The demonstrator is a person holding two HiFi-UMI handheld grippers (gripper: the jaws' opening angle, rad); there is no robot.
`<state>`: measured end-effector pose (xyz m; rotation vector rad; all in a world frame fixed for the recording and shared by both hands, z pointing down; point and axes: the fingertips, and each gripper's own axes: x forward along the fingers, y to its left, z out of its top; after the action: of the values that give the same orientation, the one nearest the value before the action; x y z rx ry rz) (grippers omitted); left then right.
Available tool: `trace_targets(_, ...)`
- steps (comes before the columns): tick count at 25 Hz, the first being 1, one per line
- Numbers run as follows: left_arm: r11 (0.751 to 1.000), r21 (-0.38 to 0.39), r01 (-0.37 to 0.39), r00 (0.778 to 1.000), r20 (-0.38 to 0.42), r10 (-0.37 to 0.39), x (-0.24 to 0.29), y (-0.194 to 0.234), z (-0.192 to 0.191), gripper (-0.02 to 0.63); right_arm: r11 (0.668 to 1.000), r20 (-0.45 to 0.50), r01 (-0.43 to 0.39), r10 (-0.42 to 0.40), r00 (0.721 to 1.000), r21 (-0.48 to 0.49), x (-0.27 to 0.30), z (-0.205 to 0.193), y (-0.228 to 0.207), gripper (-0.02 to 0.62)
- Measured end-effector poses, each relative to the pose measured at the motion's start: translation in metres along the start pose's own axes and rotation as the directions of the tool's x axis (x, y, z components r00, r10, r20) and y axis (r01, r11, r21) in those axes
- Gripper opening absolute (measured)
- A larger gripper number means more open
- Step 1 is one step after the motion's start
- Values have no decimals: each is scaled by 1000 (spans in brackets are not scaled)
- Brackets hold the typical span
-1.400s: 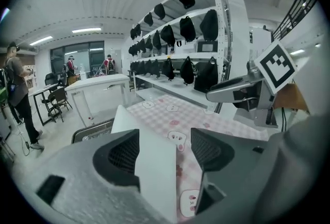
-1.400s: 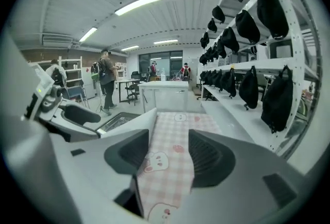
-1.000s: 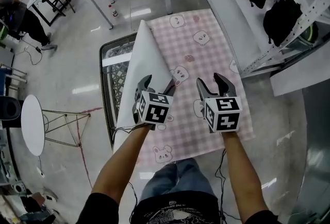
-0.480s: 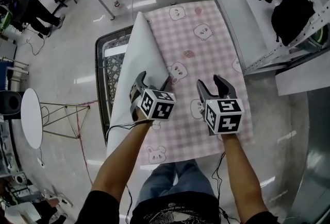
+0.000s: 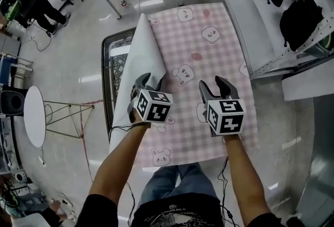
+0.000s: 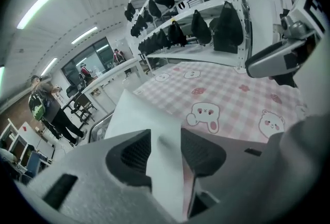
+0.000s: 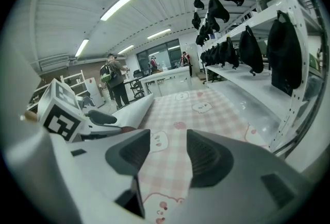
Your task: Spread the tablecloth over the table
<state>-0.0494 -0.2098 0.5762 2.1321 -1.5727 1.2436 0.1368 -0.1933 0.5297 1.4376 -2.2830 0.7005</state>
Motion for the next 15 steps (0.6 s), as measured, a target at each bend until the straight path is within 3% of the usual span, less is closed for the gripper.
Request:
trace_targets(8, 1000, -23, -13, 1000, 8, 13, -23, 34, 5, 87, 999, 11, -40, 40, 999, -14, 6, 14, 23, 219)
trace_targets(15, 997, -59, -38, 999, 31, 40, -41, 71, 8, 55, 996, 25, -88, 88, 996, -26, 20, 25, 49, 216)
